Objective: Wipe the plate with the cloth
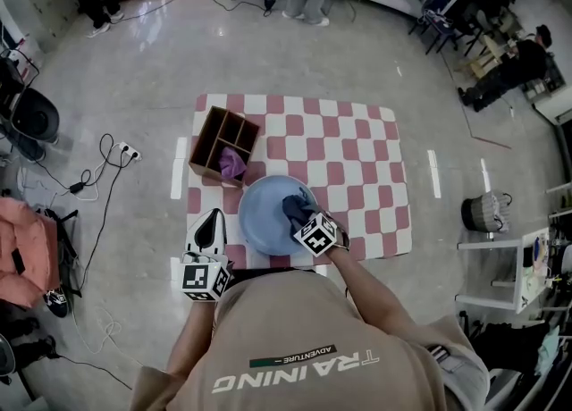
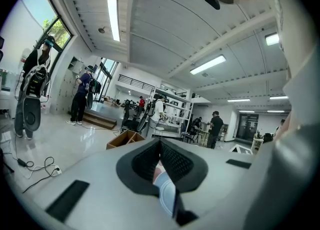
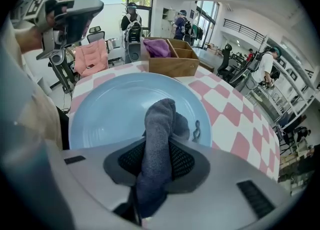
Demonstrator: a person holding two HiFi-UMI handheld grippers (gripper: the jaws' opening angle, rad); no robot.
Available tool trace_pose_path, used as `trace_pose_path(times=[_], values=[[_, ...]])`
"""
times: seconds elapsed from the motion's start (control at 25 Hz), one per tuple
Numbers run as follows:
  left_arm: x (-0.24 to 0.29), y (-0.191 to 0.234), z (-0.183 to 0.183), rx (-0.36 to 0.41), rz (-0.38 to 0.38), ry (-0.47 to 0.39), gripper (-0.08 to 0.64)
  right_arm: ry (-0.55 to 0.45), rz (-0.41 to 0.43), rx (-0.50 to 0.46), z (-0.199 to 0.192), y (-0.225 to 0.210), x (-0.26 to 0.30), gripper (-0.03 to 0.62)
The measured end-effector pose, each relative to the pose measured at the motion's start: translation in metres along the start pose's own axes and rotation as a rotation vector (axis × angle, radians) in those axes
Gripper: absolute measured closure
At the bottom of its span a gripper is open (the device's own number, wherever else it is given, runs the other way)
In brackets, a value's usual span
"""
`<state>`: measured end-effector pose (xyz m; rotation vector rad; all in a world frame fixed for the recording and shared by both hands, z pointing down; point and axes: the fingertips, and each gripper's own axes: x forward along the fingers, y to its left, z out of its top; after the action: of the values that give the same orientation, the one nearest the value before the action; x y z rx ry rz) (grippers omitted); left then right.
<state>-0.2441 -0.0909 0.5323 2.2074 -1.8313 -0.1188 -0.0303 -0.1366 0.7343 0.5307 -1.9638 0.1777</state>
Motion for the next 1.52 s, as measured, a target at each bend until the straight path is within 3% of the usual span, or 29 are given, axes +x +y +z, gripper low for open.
trace_pose_path(times=[0.24,0.64,0.88,1.12,1.24,1.36,1.52], values=[[0.002,-0.001,0.000,0.008,-0.020,0.010,0.549,-0.003,0.102,0.032,-0.001,0.038,-0.006,0.479],[0.014,-0.002,0.001,0.017,-0.061,0.024,0.549,-0.007,0.256,-0.086,0.024,0.091,0.002,0.479],[0.006,0.006,0.010,0.025,-0.037,0.007,0.549,-0.016,0.320,-0.224,0.049,0.120,0.013,0.479],[-0.011,0.020,0.011,0.011,0.021,0.000,0.549,-0.044,0.328,-0.223,0.073,0.118,0.025,0.477],[-0.020,0.026,0.012,0.010,0.046,-0.006,0.549,-0.082,0.277,-0.235,0.087,0.106,0.024,0.477],[-0.025,0.029,0.011,0.005,0.069,-0.010,0.549,-0.154,0.228,-0.287,0.111,0.099,0.006,0.477],[-0.024,0.036,0.009,-0.019,0.108,-0.022,0.549,-0.237,0.240,-0.402,0.153,0.116,-0.007,0.477]])
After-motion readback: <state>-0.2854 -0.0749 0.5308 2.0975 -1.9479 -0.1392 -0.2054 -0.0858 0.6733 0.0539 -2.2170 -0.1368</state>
